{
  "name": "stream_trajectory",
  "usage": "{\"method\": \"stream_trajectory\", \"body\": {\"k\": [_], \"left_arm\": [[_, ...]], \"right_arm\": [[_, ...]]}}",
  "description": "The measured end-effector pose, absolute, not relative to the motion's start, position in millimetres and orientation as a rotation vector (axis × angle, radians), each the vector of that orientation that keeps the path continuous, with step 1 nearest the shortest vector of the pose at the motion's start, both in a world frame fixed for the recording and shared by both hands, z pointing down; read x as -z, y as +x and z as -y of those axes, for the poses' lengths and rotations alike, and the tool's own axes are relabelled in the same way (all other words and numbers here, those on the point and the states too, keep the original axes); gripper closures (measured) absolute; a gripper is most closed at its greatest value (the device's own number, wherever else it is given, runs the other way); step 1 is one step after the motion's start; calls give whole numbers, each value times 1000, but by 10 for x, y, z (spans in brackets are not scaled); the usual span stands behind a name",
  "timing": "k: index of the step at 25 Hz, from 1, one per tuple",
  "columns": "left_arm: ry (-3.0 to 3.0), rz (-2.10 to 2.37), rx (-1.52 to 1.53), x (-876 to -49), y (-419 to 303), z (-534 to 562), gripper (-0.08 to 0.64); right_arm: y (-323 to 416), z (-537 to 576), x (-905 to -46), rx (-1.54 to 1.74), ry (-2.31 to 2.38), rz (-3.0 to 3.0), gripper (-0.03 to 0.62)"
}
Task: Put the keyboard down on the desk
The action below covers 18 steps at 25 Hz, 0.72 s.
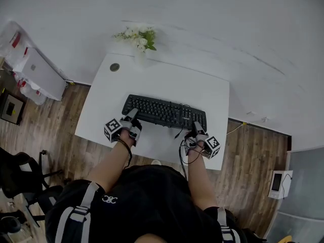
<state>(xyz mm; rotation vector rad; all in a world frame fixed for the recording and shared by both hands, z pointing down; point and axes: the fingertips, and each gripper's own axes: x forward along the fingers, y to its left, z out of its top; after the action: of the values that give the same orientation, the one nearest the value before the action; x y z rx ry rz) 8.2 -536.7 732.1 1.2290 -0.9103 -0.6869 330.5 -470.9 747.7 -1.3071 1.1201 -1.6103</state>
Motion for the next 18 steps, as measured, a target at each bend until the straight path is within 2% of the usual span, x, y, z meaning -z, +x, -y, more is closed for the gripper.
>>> {"method": "stream_trajectory", "body": {"k": [11, 18], "left_arm": [[1177, 952, 605, -7569, 97, 5382, 477], [1113, 992, 455, -7791, 114, 5296, 448]], "right_arm": [[3309, 4729, -7620, 1690, -1340, -1073, 515], [3291, 4686, -7714, 1783, -1463, -1065, 476]]}}
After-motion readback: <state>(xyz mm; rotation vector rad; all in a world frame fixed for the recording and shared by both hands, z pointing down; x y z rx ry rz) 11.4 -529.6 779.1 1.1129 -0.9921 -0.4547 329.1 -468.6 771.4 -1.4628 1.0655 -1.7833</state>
